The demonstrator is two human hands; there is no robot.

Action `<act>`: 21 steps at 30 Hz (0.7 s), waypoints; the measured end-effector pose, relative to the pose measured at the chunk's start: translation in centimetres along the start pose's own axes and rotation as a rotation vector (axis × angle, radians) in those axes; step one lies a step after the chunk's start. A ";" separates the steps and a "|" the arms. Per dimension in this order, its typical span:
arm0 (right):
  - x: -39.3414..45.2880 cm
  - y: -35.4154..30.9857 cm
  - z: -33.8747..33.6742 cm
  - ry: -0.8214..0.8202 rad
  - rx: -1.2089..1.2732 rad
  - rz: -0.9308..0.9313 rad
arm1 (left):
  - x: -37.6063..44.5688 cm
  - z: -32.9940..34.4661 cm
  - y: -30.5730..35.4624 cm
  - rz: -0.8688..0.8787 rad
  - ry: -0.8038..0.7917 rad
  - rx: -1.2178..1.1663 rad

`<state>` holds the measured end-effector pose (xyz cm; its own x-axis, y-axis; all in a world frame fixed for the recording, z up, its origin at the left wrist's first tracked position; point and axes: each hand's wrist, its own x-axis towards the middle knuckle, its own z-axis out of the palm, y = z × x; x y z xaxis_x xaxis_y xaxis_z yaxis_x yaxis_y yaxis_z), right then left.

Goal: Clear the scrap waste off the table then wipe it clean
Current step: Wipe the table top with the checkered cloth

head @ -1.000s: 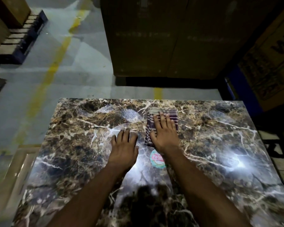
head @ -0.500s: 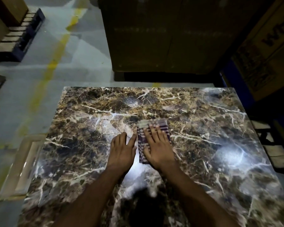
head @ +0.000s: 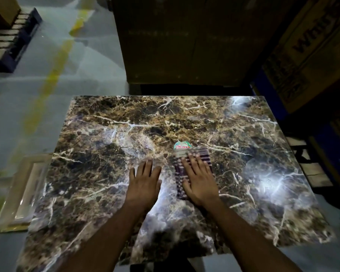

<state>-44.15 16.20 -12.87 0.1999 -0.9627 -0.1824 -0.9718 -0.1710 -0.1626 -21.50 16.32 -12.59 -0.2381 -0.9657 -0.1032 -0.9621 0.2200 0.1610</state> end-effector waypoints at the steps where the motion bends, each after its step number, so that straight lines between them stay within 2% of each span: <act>1: 0.3 0.4 -0.2 0.010 -0.004 0.048 | -0.6 0.2 0.1 0.005 -0.007 0.001; 4: 0.6 -2.3 0.0 0.030 0.027 0.158 | -2.8 0.9 -0.2 0.032 0.013 0.040; 7: -3.3 -4.5 1.3 0.037 0.038 0.055 | -4.1 1.1 -0.1 0.046 0.047 0.039; 10: -6.8 -2.3 1.3 0.018 0.045 0.018 | -4.8 0.9 0.3 0.045 0.006 0.014; 12: -6.3 -1.5 1.2 0.032 0.022 0.095 | -5.6 0.7 0.7 0.030 -0.013 0.008; 15: -4.8 -4.1 1.4 0.036 0.042 0.195 | -6.6 1.0 1.5 0.072 -0.028 0.029; 19: -9.3 -4.9 2.2 -0.001 0.035 0.042 | -7.3 1.0 1.9 0.078 -0.068 0.013; 21: -11.2 -3.1 2.2 -0.005 0.032 0.053 | -7.8 0.9 2.1 0.084 -0.080 0.006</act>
<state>-43.04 27.94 -12.48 0.1492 -0.9691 -0.1964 -0.9764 -0.1131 -0.1839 -21.75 24.42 -12.37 -0.3277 -0.9297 -0.1679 -0.9390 0.3009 0.1665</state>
